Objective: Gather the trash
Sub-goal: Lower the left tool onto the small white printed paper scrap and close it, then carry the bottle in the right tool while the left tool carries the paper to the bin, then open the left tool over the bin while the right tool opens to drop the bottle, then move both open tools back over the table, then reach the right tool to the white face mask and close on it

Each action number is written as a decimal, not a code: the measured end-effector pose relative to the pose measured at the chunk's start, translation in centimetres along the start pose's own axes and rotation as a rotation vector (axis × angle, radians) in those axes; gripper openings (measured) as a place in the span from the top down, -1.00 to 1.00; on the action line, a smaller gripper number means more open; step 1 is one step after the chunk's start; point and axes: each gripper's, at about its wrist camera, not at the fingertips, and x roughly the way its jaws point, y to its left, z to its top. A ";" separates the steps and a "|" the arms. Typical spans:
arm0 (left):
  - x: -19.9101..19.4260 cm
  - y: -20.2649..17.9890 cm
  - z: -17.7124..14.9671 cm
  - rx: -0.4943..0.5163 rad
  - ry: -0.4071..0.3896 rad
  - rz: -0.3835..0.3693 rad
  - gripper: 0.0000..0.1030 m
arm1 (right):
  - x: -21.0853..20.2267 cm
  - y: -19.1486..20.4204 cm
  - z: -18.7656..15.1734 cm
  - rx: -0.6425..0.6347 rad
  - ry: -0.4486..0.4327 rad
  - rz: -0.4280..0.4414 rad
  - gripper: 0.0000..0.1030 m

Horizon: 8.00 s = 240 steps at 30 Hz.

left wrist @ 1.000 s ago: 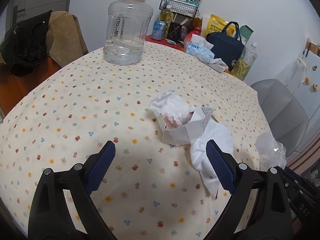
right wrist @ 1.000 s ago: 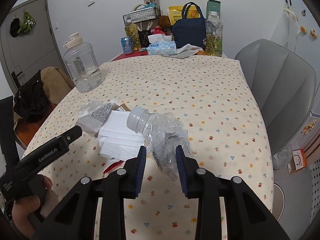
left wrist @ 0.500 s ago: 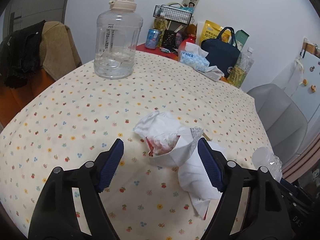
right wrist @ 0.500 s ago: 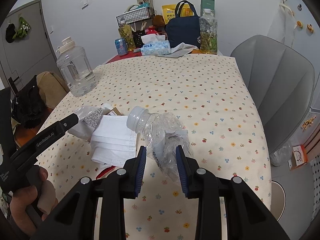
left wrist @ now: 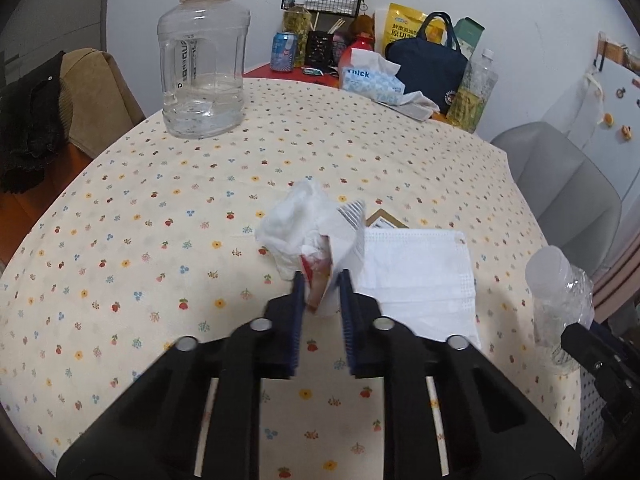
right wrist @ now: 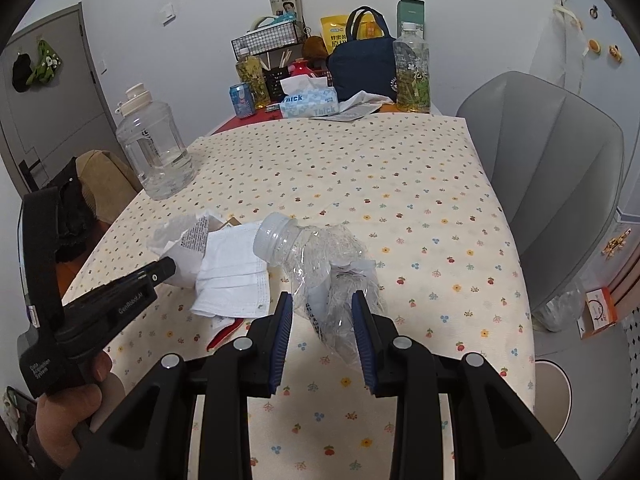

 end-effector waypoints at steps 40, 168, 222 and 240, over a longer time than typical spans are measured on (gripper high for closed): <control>-6.0 -13.1 -1.8 0.179 -0.088 -0.166 0.87 | -8.1 -7.6 -1.6 0.103 -0.115 -0.078 0.40; -2.2 -36.4 -7.3 0.468 0.035 -0.282 -0.88 | -12.1 -34.1 -9.8 0.563 -0.121 -0.379 -0.80; -5.5 2.1 -0.1 -0.080 -0.116 0.060 -0.88 | -2.9 0.8 -0.7 -0.011 -0.059 -0.044 -0.85; -2.2 7.5 -0.9 -0.163 -0.059 0.094 -0.88 | 4.4 8.1 -1.5 -0.162 0.126 0.051 -0.05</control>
